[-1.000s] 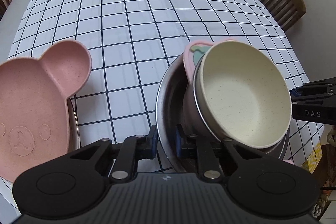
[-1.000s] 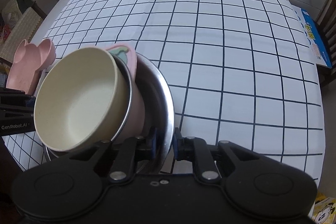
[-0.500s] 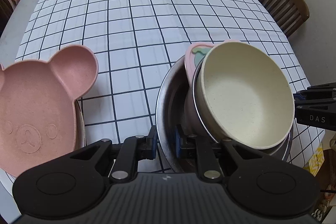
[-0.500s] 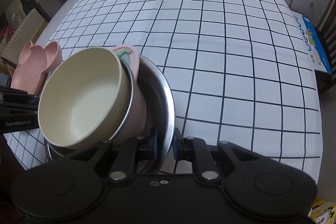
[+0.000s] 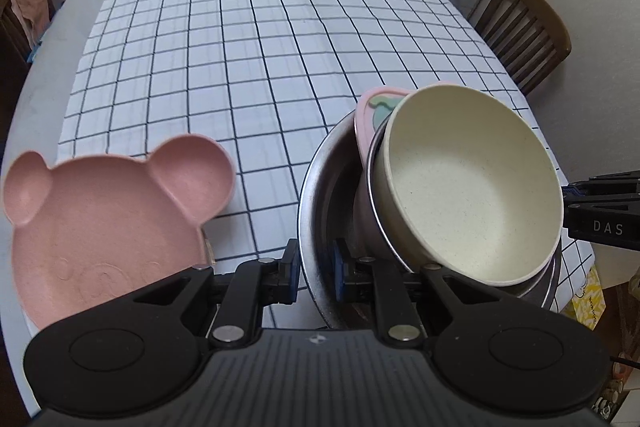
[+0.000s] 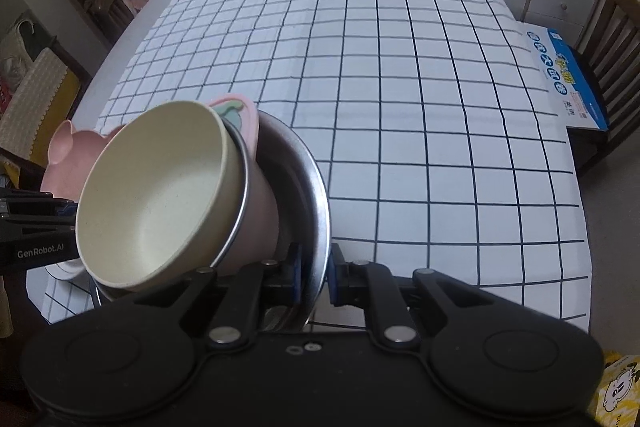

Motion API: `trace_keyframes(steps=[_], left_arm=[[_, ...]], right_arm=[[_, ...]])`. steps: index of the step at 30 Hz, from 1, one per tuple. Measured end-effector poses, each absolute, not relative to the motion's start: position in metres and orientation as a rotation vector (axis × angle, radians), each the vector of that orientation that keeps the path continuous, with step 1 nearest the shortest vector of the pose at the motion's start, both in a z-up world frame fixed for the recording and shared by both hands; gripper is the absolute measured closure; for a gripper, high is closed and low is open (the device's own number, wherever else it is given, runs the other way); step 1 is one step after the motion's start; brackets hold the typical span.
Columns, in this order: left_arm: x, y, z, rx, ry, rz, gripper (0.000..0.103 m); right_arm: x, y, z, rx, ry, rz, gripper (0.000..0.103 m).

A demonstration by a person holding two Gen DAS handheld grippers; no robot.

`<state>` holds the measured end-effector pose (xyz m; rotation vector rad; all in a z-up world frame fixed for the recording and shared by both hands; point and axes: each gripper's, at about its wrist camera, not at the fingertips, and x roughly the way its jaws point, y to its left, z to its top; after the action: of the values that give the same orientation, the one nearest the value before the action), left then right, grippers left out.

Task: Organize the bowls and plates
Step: 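Lift the nested bowl stack and carry it beside the small pink bowl, then lower the bowl stack onto the cloth and open both grippers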

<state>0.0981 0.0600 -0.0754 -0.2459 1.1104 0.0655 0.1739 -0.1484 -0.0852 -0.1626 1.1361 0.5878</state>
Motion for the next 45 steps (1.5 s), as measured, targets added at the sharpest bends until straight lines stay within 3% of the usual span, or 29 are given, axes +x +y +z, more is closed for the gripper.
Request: trace_keyframes(steps=[18,35,38,45], left_arm=[[0.052,0.179,-0.043,-0.207,1.050,0.090,0.088],[0.030,0.269,-0.067,-0.162,1.070,0.131,0.088],[0.030,0.269,-0.070,-0.157,1.060,0.092,0.103],[0.038,0.269,-0.076,-0.160,1.070,0.064,0.103]], right_arm=[[0.131,-0.038,-0.056,-0.132,1.079,0.583,0.090],[0.114,0.066,-0.085,-0.149,1.067,0.613,0.090],[0.111,0.074,-0.092,-0.162,1.061,0.622,0.091],[0.118,0.085,-0.103,-0.174,1.077,0.563,0.093]])
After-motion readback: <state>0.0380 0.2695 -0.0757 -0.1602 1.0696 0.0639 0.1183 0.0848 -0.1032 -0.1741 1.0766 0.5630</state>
